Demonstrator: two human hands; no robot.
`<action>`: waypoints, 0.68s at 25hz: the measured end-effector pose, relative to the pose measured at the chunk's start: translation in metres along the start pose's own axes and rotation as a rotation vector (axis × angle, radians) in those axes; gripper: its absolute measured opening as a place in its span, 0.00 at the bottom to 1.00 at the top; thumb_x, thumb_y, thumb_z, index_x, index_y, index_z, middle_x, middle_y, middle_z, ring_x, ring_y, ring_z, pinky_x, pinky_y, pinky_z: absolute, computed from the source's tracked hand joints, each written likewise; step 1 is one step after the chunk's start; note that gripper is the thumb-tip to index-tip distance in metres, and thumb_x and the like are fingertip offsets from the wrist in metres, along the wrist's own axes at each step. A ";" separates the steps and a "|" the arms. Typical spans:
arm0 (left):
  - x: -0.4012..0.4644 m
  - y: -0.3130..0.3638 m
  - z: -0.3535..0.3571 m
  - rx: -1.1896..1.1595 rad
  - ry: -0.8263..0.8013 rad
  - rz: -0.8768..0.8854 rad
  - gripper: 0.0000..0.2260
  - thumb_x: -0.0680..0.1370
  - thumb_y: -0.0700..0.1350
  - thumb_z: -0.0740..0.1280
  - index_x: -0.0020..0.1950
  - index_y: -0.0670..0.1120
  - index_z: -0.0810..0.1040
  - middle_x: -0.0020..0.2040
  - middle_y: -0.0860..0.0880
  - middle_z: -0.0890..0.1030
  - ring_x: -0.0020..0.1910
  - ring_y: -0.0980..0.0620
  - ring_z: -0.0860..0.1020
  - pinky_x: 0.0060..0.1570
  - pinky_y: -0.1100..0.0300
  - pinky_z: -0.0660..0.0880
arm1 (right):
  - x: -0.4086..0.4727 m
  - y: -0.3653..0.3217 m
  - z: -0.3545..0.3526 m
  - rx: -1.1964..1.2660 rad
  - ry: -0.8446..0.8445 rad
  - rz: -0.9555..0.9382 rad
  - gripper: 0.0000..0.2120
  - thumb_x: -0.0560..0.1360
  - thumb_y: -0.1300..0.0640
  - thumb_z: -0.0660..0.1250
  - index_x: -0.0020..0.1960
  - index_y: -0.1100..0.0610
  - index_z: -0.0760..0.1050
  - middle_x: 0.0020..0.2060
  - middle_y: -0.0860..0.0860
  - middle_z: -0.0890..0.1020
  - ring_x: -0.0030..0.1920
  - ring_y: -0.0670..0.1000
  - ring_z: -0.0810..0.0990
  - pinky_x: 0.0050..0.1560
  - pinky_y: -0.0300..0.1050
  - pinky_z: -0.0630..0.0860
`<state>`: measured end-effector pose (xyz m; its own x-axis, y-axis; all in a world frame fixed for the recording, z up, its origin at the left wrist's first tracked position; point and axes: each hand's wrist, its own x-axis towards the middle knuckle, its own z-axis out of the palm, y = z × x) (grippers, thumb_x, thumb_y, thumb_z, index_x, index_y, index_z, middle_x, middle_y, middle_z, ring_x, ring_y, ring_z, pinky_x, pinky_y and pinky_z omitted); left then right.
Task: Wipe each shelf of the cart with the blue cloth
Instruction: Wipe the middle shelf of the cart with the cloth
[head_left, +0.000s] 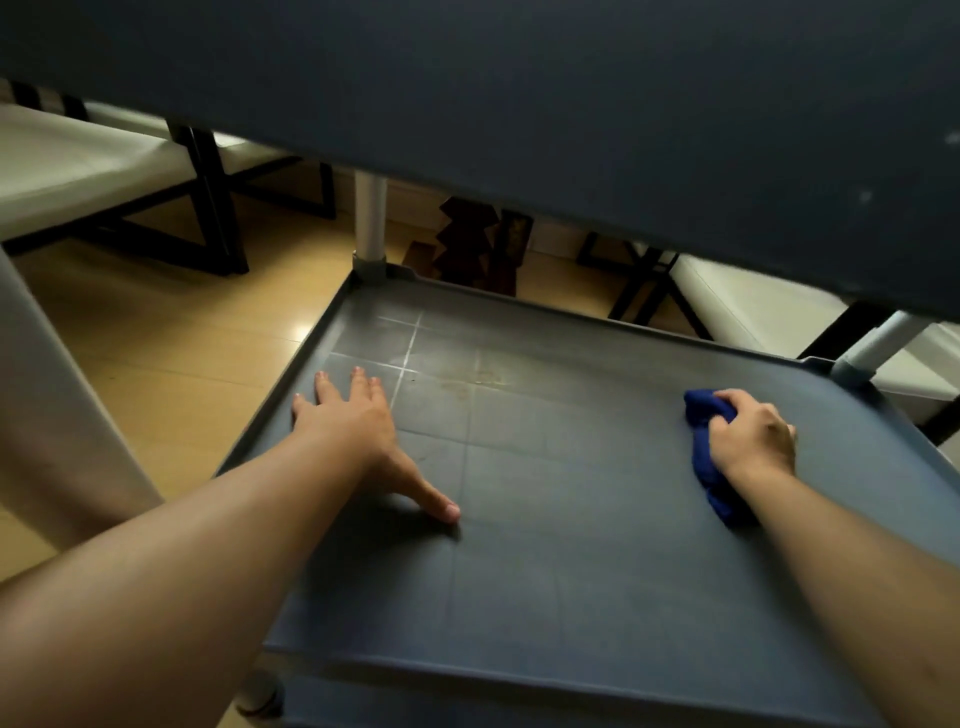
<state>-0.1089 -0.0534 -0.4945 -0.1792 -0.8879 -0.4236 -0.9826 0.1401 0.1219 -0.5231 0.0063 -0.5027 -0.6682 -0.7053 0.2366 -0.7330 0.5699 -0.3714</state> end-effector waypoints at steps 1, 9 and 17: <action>0.000 0.000 -0.005 0.010 -0.009 0.004 0.89 0.33 0.87 0.64 0.83 0.43 0.38 0.85 0.42 0.40 0.82 0.30 0.41 0.79 0.29 0.46 | -0.008 -0.017 -0.001 0.054 0.019 -0.059 0.16 0.76 0.58 0.63 0.63 0.51 0.78 0.58 0.64 0.79 0.58 0.69 0.76 0.60 0.54 0.74; -0.003 0.004 -0.009 0.050 0.063 -0.026 0.84 0.37 0.84 0.71 0.83 0.40 0.52 0.84 0.38 0.54 0.81 0.32 0.53 0.74 0.33 0.65 | -0.096 -0.254 0.040 0.390 -0.213 -0.789 0.16 0.76 0.54 0.68 0.63 0.50 0.79 0.57 0.57 0.81 0.57 0.60 0.79 0.61 0.53 0.74; 0.001 0.001 -0.009 0.004 0.036 -0.045 0.86 0.39 0.83 0.72 0.83 0.39 0.42 0.85 0.39 0.45 0.83 0.34 0.45 0.79 0.33 0.55 | -0.057 -0.266 0.099 0.089 -0.254 -0.569 0.17 0.77 0.56 0.61 0.63 0.44 0.76 0.58 0.58 0.75 0.59 0.64 0.72 0.60 0.51 0.73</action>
<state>-0.1100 -0.0580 -0.4870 -0.1332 -0.9085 -0.3960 -0.9898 0.1016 0.0998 -0.2775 -0.1464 -0.5063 -0.1179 -0.9722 0.2025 -0.9442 0.0466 -0.3260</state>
